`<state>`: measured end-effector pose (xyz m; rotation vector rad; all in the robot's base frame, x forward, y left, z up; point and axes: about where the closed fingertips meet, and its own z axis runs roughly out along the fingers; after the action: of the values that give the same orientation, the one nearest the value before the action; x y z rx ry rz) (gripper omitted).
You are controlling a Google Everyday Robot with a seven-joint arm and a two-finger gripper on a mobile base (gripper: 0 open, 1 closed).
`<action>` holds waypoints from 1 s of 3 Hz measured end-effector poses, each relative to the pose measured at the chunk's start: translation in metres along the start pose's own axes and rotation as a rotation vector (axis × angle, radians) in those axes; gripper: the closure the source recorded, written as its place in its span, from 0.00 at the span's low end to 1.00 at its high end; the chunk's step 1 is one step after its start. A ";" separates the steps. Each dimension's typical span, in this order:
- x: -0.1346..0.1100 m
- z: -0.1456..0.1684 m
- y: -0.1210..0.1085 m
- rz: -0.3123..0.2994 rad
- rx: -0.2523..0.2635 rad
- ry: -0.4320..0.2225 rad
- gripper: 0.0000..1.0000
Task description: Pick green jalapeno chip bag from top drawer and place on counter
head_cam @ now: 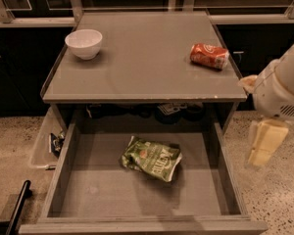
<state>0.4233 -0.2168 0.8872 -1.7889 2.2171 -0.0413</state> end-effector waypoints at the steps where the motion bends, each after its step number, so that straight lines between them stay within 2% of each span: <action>1: 0.005 0.042 0.014 -0.030 -0.034 -0.052 0.00; 2: -0.003 0.074 0.033 -0.043 -0.082 -0.112 0.00; 3: -0.003 0.074 0.033 -0.043 -0.082 -0.112 0.00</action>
Offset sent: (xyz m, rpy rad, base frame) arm -0.0215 0.0408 -0.1169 0.1890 0.0893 0.1190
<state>0.4099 -0.1944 0.8101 -1.8341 2.1310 0.1397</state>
